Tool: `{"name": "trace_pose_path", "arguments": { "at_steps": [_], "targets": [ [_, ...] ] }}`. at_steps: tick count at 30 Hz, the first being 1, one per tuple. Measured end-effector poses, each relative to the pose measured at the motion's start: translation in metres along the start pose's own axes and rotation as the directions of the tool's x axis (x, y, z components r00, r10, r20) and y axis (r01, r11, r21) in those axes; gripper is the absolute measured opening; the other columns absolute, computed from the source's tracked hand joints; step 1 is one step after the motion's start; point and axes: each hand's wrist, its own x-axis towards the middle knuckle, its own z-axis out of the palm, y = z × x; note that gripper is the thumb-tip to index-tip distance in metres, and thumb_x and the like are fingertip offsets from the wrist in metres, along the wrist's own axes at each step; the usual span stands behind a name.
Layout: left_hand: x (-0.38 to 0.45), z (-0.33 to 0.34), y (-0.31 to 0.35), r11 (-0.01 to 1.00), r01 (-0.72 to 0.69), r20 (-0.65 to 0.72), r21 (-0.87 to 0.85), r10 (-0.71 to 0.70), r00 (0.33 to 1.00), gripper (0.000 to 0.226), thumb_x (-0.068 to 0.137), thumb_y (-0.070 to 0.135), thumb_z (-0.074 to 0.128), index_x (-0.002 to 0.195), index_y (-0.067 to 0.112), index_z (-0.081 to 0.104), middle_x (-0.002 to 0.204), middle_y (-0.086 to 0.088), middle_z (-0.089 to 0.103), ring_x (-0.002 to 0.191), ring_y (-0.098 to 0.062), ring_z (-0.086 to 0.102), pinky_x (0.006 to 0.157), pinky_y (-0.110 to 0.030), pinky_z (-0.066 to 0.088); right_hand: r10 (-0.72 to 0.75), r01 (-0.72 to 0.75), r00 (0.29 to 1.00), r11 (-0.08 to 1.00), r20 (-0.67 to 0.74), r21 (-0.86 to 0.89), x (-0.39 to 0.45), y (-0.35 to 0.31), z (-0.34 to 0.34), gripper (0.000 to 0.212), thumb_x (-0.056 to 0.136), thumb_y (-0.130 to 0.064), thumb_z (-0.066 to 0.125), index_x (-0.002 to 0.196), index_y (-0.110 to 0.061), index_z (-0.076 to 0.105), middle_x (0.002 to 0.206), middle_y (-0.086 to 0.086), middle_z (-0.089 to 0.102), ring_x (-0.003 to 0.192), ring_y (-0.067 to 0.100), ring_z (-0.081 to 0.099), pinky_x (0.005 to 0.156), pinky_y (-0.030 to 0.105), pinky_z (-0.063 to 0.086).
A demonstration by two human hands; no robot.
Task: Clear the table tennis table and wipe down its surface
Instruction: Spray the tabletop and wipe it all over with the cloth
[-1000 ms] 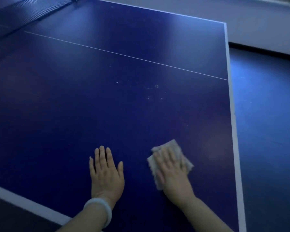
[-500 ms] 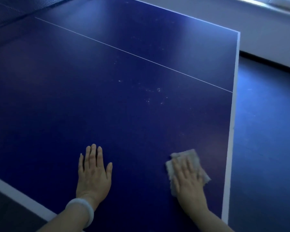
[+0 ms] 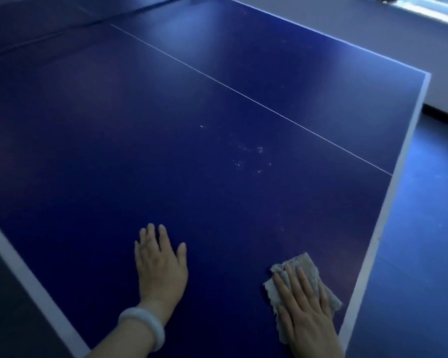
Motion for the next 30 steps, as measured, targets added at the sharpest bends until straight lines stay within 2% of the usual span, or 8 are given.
{"name": "trace_pose_path", "arguments": {
  "at_steps": [4, 9, 12, 15, 18, 23, 25, 30],
  "targets": [
    [-0.008, 0.021, 0.024, 0.979, 0.157, -0.096, 0.129, -0.145, 0.985, 0.075, 0.092, 0.052, -0.010, 0.150, 0.005, -0.015, 0.160, -0.014, -0.015, 0.149, -0.027, -0.014, 0.122, -0.046, -0.005, -0.170, 0.171, 0.984, 0.985, 0.045, -0.014, 0.023, 0.019, 0.001, 0.054, 0.103, -0.044, 0.006, 0.154, -0.030, 0.017, 0.163, -0.008, 0.010, 0.148, 0.015, 0.019, 0.116, 0.042, 0.020],
    [-0.006, 0.029, 0.024, 0.974, 0.184, -0.133, 0.130, -0.167, 0.977, 0.074, 0.091, 0.051, -0.008, 0.152, 0.008, -0.010, 0.162, -0.011, -0.010, 0.150, -0.022, -0.012, 0.123, -0.043, -0.005, -0.503, 0.509, 0.861, 0.850, 0.080, -0.132, 0.107, 0.057, -0.015, 0.061, 0.100, -0.039, 0.034, 0.156, -0.024, 0.017, 0.164, 0.003, 0.017, 0.151, 0.024, 0.009, 0.115, 0.052, 0.013],
    [-0.006, 0.027, 0.025, 0.975, 0.189, -0.134, 0.120, -0.172, 0.976, 0.076, 0.090, 0.051, -0.007, 0.153, 0.010, -0.006, 0.163, -0.009, -0.008, 0.150, -0.020, -0.012, 0.123, -0.042, -0.005, -0.090, 0.095, 0.993, 0.993, 0.082, -0.063, 0.152, 0.072, -0.027, 0.059, 0.106, -0.039, 0.017, 0.152, -0.028, -0.017, 0.164, 0.000, -0.015, 0.146, 0.020, -0.029, 0.119, 0.053, -0.011],
    [-0.005, 0.028, 0.026, 0.974, 0.198, -0.140, 0.106, -0.182, 0.973, 0.074, 0.091, 0.051, -0.005, 0.154, 0.010, -0.004, 0.163, -0.008, -0.007, 0.150, -0.019, -0.011, 0.123, -0.042, -0.005, 0.214, -0.218, 0.975, 0.974, 0.063, 0.055, 0.158, 0.051, -0.025, 0.057, 0.101, -0.043, 0.003, 0.147, -0.033, -0.030, 0.163, 0.000, -0.020, 0.147, 0.020, -0.025, 0.118, 0.054, -0.014],
    [-0.004, 0.029, 0.026, 0.975, 0.203, -0.142, 0.092, -0.189, 0.972, 0.071, 0.095, 0.052, -0.005, 0.154, 0.011, -0.002, 0.163, -0.007, -0.007, 0.150, -0.018, -0.011, 0.123, -0.042, -0.005, -0.103, 0.102, 0.994, 0.994, 0.047, 0.027, 0.146, -0.001, -0.011, 0.058, 0.100, -0.044, -0.001, 0.152, -0.029, -0.019, 0.164, 0.001, -0.011, 0.149, 0.024, -0.018, 0.117, 0.059, -0.008],
    [-0.004, 0.030, 0.024, 0.966, 0.220, -0.141, 0.133, -0.201, 0.969, 0.076, 0.089, 0.054, -0.017, 0.154, 0.013, -0.010, 0.162, -0.006, -0.015, 0.149, -0.018, -0.015, 0.122, -0.041, -0.007, -0.531, 0.532, 0.845, 0.847, 0.065, 0.005, 0.194, -0.052, -0.008, 0.057, 0.102, -0.046, 0.002, 0.155, -0.031, -0.011, 0.163, -0.006, -0.018, 0.146, 0.016, -0.029, 0.119, 0.054, -0.014],
    [-0.004, 0.031, 0.023, 0.968, 0.216, -0.139, 0.123, -0.199, 0.970, 0.078, 0.087, 0.053, -0.017, 0.154, 0.013, -0.009, 0.162, -0.006, -0.014, 0.149, -0.018, -0.016, 0.123, -0.042, -0.006, -0.469, 0.474, 0.878, 0.880, 0.099, -0.032, 0.225, -0.037, -0.013, 0.058, 0.104, -0.045, 0.009, 0.153, -0.029, -0.017, 0.163, -0.004, -0.019, 0.145, 0.019, -0.030, 0.118, 0.056, -0.013],
    [-0.004, 0.030, 0.024, 0.976, 0.205, -0.139, 0.080, -0.192, 0.971, 0.076, 0.092, 0.053, -0.008, 0.155, 0.011, 0.003, 0.163, -0.007, -0.004, 0.150, -0.019, -0.008, 0.123, -0.044, -0.001, 0.086, -0.088, 0.996, 0.992, 0.028, 0.092, 0.227, 0.001, -0.020, 0.057, 0.101, -0.045, 0.004, 0.152, -0.033, -0.019, 0.164, 0.000, -0.014, 0.148, 0.020, -0.022, 0.118, 0.056, -0.012]
  ]
}}
